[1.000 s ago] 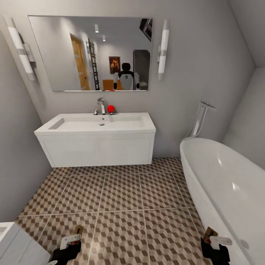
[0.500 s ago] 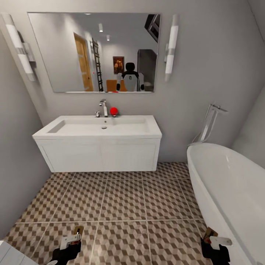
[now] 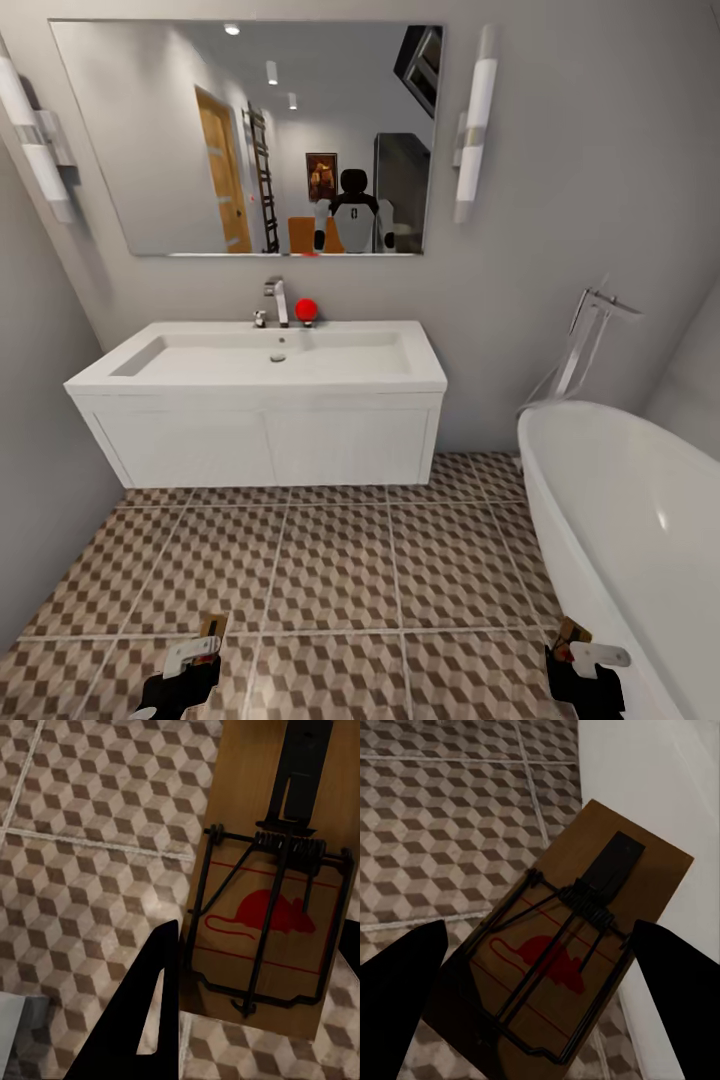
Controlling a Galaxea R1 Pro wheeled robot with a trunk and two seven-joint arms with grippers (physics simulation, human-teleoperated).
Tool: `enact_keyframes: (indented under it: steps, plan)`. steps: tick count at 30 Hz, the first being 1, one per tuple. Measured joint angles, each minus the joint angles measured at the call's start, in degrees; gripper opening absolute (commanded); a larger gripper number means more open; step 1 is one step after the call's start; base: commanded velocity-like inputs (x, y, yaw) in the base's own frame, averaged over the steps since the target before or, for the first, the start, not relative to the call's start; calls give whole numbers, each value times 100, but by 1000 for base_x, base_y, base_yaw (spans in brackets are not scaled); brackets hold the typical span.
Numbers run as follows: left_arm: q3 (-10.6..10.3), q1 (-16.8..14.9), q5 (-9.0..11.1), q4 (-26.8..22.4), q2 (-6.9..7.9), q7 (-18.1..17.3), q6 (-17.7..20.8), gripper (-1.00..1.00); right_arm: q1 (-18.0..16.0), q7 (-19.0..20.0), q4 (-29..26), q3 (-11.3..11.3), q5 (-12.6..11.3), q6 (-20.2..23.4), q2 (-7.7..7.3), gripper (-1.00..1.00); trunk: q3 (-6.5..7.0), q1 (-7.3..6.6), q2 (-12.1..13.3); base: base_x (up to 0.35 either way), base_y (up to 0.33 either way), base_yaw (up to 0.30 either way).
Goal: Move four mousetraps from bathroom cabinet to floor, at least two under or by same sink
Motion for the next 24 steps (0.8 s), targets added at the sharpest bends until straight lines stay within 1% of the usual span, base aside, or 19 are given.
enact_keyframes:
  steps: [2, 5, 24]
  plan:
    - [0, 0, 0, 0, 0, 0, 0, -100, -2, -3, 0, 0, 0, 0, 0, -100, 0, 0, 0, 230, 0, 0]
    - [0, 0, 0, 0, 0, 0, 0, -100, -1, 0, 0, 0, 0, 0, 0, -100, 0, 2, 0, 62, 0, 0]
    - [0, 0, 0, -3, 0, -9, 0, -100, -2, 12, 4, 9, 2, 0, 0, -100, 0, 3, 0, 4, 0, 0]
